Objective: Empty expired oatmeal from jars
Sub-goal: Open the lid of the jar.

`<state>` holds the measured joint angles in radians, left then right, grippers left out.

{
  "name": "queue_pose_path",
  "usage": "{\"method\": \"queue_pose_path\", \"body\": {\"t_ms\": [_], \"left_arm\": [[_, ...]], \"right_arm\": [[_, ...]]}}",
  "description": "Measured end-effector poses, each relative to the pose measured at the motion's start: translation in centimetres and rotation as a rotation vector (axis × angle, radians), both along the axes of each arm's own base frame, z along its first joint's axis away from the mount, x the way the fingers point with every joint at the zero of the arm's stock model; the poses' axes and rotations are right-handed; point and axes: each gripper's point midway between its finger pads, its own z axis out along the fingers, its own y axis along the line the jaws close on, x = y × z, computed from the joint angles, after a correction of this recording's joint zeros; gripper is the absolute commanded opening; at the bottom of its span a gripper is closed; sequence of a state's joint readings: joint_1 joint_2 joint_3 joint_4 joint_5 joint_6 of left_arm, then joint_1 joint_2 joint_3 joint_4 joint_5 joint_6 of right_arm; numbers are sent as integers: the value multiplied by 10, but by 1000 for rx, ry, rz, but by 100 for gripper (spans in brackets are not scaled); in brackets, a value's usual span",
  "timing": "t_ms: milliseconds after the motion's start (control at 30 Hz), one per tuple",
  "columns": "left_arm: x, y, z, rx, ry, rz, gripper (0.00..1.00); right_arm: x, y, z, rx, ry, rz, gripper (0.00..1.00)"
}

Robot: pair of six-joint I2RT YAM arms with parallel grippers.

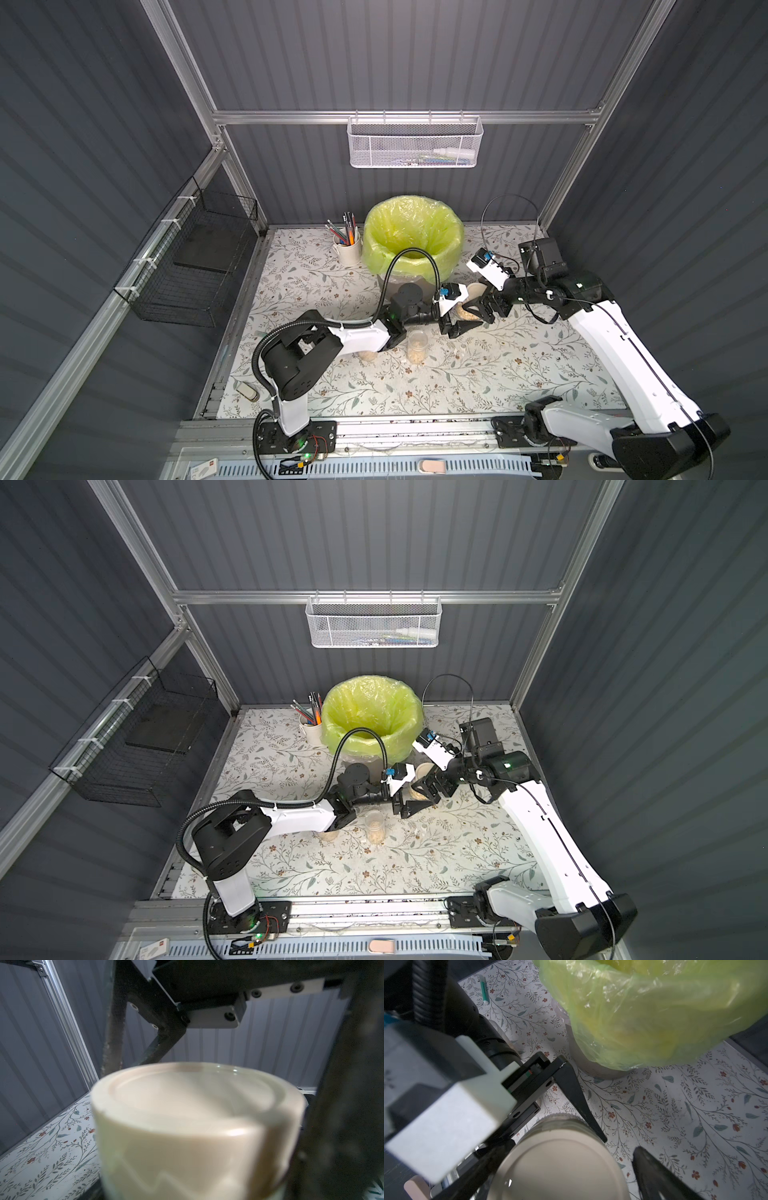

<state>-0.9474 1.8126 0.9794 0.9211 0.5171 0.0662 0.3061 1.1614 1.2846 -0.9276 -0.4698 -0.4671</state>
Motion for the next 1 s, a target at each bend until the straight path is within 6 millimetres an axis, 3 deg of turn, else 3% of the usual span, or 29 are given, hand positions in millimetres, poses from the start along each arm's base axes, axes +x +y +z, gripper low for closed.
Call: {"method": "queue_pose_path", "body": {"t_ms": [700,767,1000], "left_arm": [[-6,1,-3,7,14,-31,5],[-9,3,-1,7,13,-40,0],[-8,8,8,-4,3,-37,1]], "right_arm": [[-11,3,-1,-14,-10,80,86],[-14,4,2,-20,-2,106,86],[-12,11,15,-35,58,186,83]]}}
